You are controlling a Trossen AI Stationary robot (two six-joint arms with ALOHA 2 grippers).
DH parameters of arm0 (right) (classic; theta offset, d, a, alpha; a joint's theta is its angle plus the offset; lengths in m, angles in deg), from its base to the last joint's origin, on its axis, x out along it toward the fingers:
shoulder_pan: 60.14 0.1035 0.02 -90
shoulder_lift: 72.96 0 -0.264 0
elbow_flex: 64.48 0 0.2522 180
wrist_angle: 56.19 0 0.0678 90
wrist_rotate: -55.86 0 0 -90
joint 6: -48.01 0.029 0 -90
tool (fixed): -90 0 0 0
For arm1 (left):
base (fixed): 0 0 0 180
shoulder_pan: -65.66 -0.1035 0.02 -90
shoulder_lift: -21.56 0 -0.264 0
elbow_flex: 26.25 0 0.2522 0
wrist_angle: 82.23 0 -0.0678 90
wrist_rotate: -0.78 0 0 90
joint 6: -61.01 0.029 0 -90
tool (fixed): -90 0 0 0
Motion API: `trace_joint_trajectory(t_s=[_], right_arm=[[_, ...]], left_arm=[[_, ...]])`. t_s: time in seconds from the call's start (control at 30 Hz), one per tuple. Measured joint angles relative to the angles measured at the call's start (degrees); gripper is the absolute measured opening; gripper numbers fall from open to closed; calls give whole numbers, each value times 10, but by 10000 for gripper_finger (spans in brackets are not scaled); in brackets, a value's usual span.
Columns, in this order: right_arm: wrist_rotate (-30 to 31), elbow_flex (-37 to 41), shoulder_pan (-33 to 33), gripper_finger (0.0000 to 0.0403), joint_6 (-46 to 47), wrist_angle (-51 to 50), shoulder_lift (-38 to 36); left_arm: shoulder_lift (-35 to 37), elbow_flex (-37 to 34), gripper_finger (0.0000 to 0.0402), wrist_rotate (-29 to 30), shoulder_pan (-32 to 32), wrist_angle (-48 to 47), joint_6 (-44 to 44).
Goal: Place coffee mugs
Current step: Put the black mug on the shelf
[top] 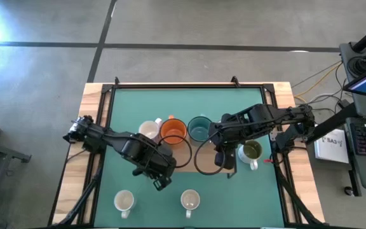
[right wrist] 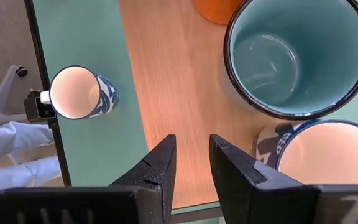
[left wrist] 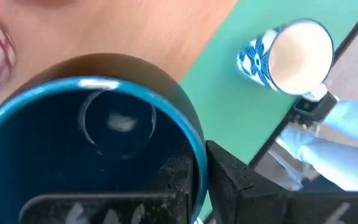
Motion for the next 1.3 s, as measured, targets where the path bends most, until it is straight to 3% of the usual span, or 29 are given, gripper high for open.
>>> trace_joint_trajectory(t_s=[0.73, 0.93, 1.3], right_arm=[[-2, 0, 0, 82, -15, -2, 0], [-31, 0, 0, 79, -18, -2, 0], [-31, 0, 0, 79, -27, -2, 0]], left_arm=[[-1, 0, 16, 50, -7, 8, -67], [-1, 0, 31, 59, -8, 9, -74], [-1, 0, 61, 79, -11, 8, -46]])
